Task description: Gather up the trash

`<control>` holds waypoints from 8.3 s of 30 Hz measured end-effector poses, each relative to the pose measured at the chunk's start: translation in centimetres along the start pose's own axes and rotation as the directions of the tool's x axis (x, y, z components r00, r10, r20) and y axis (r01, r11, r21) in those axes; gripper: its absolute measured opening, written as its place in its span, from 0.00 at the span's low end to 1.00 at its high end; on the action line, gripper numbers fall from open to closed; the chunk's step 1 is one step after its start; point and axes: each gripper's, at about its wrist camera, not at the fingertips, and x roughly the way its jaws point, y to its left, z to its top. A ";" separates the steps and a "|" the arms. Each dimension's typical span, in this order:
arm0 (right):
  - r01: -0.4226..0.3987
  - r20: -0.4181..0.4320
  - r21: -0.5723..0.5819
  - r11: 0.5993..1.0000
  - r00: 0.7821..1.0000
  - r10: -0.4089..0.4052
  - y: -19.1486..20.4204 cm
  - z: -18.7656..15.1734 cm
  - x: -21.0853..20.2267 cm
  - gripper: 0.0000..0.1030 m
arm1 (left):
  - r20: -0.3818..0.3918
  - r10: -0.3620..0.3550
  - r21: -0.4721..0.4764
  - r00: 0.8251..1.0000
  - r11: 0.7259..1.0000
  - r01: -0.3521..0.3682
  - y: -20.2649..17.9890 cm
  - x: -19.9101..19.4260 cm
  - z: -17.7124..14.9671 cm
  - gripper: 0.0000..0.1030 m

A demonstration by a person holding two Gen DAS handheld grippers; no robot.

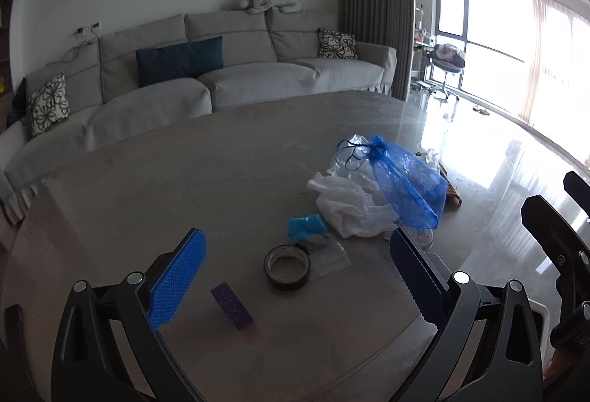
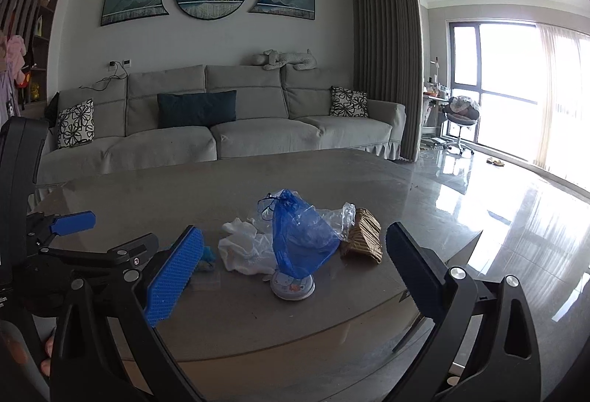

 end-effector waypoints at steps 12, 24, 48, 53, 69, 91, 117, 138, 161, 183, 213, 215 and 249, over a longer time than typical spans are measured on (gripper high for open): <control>-0.105 -0.067 -0.044 0.993 0.993 0.102 5.1 -1.1 3.5 0.96 | -0.045 0.167 -0.043 0.985 0.985 -0.169 4.5 3.3 -1.1 0.96; -0.127 -0.113 -0.032 0.991 0.986 0.123 6.5 -2.0 5.2 0.96 | -0.192 0.192 -0.065 0.962 0.976 -0.208 4.8 8.2 -3.0 0.96; -0.115 -0.138 -0.046 0.992 0.985 0.108 6.4 -2.8 5.7 0.96 | -0.322 0.165 -0.130 0.932 0.968 -0.217 5.1 11.6 -6.4 0.91; -0.122 -0.153 -0.051 0.991 0.982 0.113 6.7 -3.2 6.4 0.96 | -0.305 0.127 -0.099 0.944 0.981 -0.164 4.9 10.5 -5.7 0.18; -0.176 -0.176 -0.014 0.984 0.970 0.171 9.5 -3.6 9.1 0.96 | -0.203 0.184 -0.064 0.962 0.978 -0.201 8.0 7.0 -4.0 0.18; -0.247 -0.391 -0.086 0.965 0.900 0.195 15.0 -6.4 13.7 0.69 | -0.104 0.227 -0.092 0.968 0.967 -0.236 11.4 3.6 -1.9 0.18; -0.250 -0.179 -0.075 0.965 0.956 0.234 11.7 -0.7 6.9 0.48 | -0.060 0.212 -0.065 0.975 0.974 -0.216 8.9 2.4 -1.6 0.18; -0.009 -0.150 -0.037 0.999 0.989 0.003 0.8 -1.3 1.7 0.49 | 0.032 0.022 0.093 0.999 0.995 -0.025 -2.9 -0.2 -1.3 0.18; 0.375 -0.262 0.108 0.921 0.904 -0.338 -16.5 -9.3 -6.8 0.49 | -0.075 -0.326 0.359 0.942 0.873 0.331 -23.6 -1.3 -7.6 0.18; 0.393 -0.548 0.127 0.911 0.793 -0.266 -22.5 -22.3 -3.5 0.49 | -0.295 -0.387 0.408 0.874 0.776 0.481 -32.9 3.8 -13.7 0.18; 0.363 -0.659 0.067 0.929 0.716 -0.232 -24.4 -26.1 -1.2 0.95 | -0.365 -0.368 0.479 0.855 0.713 0.511 -36.8 5.7 -17.5 0.18; 0.410 -0.622 0.030 0.912 0.722 -0.304 -24.9 -25.1 -1.7 0.95 | -0.370 -0.366 0.474 0.854 0.716 0.512 -36.7 5.9 -17.5 0.18; 0.653 -0.437 0.115 0.749 0.710 -0.552 -29.8 -19.7 -7.1 0.95 | -0.434 -0.340 0.584 0.834 0.599 0.548 -39.2 5.1 -21.7 0.97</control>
